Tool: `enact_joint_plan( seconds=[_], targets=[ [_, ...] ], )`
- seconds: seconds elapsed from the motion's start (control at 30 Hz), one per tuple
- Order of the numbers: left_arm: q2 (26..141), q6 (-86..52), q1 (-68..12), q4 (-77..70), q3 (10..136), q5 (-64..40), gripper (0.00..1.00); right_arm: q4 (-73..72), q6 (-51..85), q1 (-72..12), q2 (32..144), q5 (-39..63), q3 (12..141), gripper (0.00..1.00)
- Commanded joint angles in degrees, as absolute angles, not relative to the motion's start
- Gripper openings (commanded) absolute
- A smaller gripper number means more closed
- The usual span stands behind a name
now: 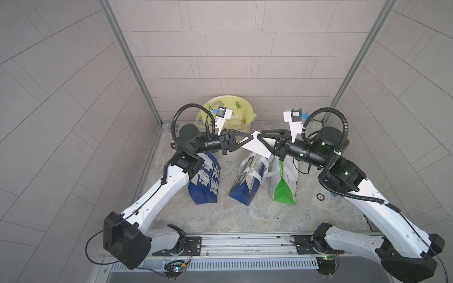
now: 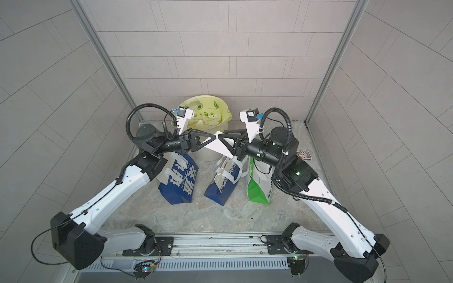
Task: Shred takeout receipts and throw away
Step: Shred the takeout receipt.
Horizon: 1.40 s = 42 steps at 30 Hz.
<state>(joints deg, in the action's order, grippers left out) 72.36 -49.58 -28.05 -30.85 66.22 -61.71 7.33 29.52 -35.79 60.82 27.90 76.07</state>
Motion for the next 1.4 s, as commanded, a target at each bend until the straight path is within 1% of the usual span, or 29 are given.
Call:
enact_joint_plan(
  seconds=[0.0,0.1,0.17,0.27,0.33,0.4,0.53,0.6,0.63,0.73,0.77,0.8,0.83,0.9,0.93,1.03,1.07,1.27,1.3,1.37],
  targets=[
    [70.58,-46.79,-28.26,-29.31,68.43,-61.64,0.00,7.32,33.48,-34.21,58.93,28.92,75.29,0.38],
    [70.45,-46.67,-28.21,-29.37,68.49,-61.45,0.00,7.75,34.66,-33.60,59.10,30.77,75.23,0.39],
    [70.35,-46.67,-28.22,-29.53,68.55,-61.35,0.00,7.98,34.80,-33.56,59.49,31.51,75.23,0.42],
    [70.16,-46.67,-28.23,-29.51,68.80,-61.48,0.00,8.00,35.15,-33.54,59.95,32.02,75.33,0.44],
    [70.03,-46.67,-28.26,-29.49,68.79,-61.31,0.00,8.00,35.35,-33.48,60.14,32.55,75.39,0.43],
    [69.94,-46.51,-28.22,-29.42,68.69,-61.19,0.00,8.00,35.59,-33.43,60.12,33.04,75.41,0.36],
    [69.94,-46.47,-28.29,-29.52,68.75,-61.00,0.00,8.00,35.55,-33.47,60.10,33.64,75.41,0.12],
    [69.95,-46.52,-28.27,-29.53,68.81,-60.99,0.00,7.92,35.57,-33.33,60.16,33.91,75.46,0.02],
    [69.95,-46.48,-28.24,-29.39,68.82,-60.93,0.00,7.81,35.57,-33.32,60.21,34.04,75.41,0.00],
    [69.96,-46.49,-28.24,-29.19,68.99,-60.70,0.01,6.97,35.52,-33.34,60.29,34.78,75.58,0.00],
    [70.00,-46.43,-28.21,-28.95,69.16,-60.41,0.13,6.85,35.40,-33.37,60.39,35.00,75.66,0.00],
    [69.99,-46.41,-28.21,-28.66,69.30,-59.99,0.30,6.46,35.06,-33.37,60.56,35.41,75.74,0.00],
    [70.09,-46.49,-28.30,-28.61,69.57,-59.71,0.43,6.25,34.65,-33.40,60.79,35.90,75.81,0.00],
    [70.31,-46.74,-28.60,-28.57,69.97,-59.20,0.56,6.43,33.81,-33.43,61.48,37.15,76.30,0.00],
    [70.37,-46.82,-28.72,-28.61,70.22,-58.94,0.58,6.57,33.47,-33.41,61.84,37.74,76.60,0.00],
    [70.78,-47.03,-29.87,-28.59,70.79,-59.15,0.58,6.03,33.00,-33.41,62.73,38.75,76.92,0.00],
    [70.88,-47.07,-30.12,-28.64,70.86,-59.32,0.57,5.82,33.06,-33.40,62.90,38.88,76.93,0.00],
    [70.78,-46.06,-30.39,-27.40,70.89,-58.88,0.33,5.69,33.05,-33.42,63.22,39.20,76.95,0.00],
    [70.84,-45.68,-30.40,-26.75,70.98,-58.98,0.31,5.73,32.99,-33.46,63.26,39.16,76.90,0.00],
    [70.73,-44.65,-30.40,-25.33,71.17,-58.78,0.29,5.73,33.01,-33.42,63.11,39.19,76.83,0.00]
  ],
)
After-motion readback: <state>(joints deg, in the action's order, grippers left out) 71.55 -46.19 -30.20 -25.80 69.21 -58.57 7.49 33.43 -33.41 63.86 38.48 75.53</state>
